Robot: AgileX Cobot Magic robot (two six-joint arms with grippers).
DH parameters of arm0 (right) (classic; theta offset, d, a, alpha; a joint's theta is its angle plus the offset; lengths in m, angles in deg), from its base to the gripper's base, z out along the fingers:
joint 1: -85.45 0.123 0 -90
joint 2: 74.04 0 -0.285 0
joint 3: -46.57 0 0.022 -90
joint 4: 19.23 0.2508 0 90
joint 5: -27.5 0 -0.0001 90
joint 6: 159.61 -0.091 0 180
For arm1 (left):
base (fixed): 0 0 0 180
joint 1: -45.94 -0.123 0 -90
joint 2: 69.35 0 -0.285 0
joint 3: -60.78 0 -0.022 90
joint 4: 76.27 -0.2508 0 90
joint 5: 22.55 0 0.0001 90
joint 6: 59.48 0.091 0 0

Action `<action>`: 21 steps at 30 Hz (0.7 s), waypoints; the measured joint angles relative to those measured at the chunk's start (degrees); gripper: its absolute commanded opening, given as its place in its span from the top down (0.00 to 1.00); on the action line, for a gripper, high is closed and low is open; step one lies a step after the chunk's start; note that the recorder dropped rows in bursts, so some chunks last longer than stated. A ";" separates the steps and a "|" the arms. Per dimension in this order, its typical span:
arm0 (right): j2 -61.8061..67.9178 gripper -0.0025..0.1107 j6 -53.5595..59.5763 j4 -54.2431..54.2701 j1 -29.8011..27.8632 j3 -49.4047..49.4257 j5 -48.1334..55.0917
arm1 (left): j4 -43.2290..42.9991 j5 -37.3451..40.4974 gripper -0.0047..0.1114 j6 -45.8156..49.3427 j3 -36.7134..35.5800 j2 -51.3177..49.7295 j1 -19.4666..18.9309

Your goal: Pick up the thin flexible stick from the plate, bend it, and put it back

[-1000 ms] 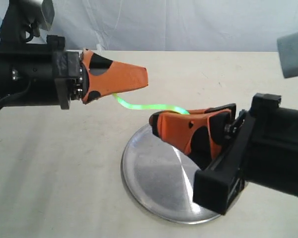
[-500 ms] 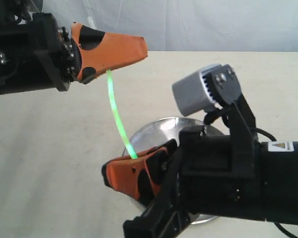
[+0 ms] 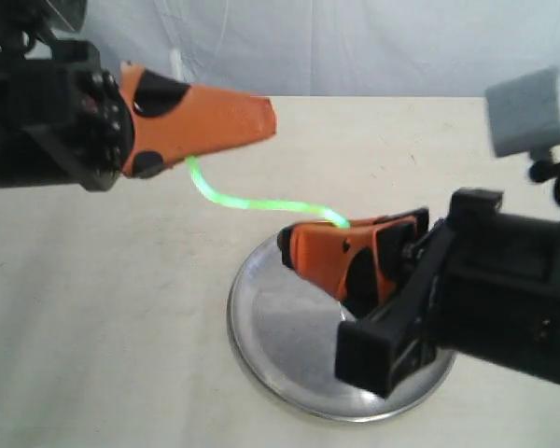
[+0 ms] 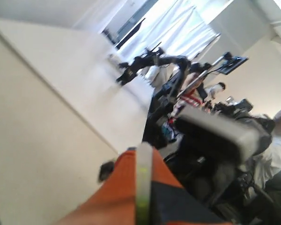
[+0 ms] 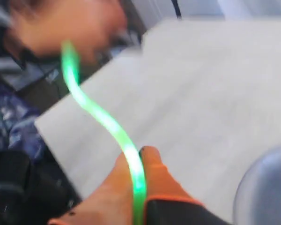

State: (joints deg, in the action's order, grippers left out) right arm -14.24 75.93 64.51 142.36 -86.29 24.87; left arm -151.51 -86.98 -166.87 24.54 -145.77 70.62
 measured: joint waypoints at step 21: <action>7.17 0.99 14.59 12.90 0.00 7.81 -18.22 | -10.16 26.76 0.59 5.76 5.19 5.61 0.51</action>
State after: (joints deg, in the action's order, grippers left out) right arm -7.07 90.52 77.41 142.36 -78.48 6.65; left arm -161.67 -60.22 -161.12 29.73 -140.16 71.14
